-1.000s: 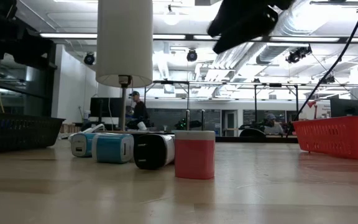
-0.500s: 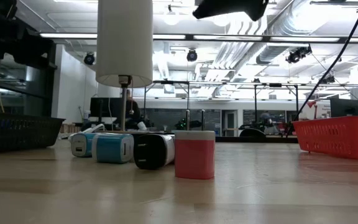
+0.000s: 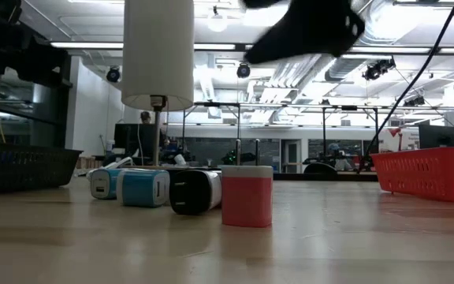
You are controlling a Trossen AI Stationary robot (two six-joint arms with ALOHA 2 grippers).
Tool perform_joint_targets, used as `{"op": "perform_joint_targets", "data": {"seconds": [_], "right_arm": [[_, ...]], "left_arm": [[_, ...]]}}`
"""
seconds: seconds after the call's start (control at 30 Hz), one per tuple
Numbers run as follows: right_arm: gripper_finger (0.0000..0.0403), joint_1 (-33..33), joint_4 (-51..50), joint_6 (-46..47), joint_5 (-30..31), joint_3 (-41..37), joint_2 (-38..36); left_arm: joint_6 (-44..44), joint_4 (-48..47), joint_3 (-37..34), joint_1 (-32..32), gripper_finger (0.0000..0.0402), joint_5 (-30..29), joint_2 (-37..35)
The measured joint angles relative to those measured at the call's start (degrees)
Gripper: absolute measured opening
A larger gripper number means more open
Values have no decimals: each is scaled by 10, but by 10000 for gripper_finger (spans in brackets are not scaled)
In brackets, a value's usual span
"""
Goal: Pick & Place Office items
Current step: Put the red charger adapter into the red bin
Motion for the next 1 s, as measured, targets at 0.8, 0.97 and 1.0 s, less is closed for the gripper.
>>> {"op": "perform_joint_targets", "data": {"seconds": [0.8,0.97,1.0], "right_arm": [[262,-5,-51,115,17,0,80],[262,-5,-42,130,13,0,93],[262,-5,-42,131,14,0,94]], "left_arm": [[0,2,0,0,233,0,0],[0,2,0,0,233,0,0],[0,3,0,0,233,0,0]]}}
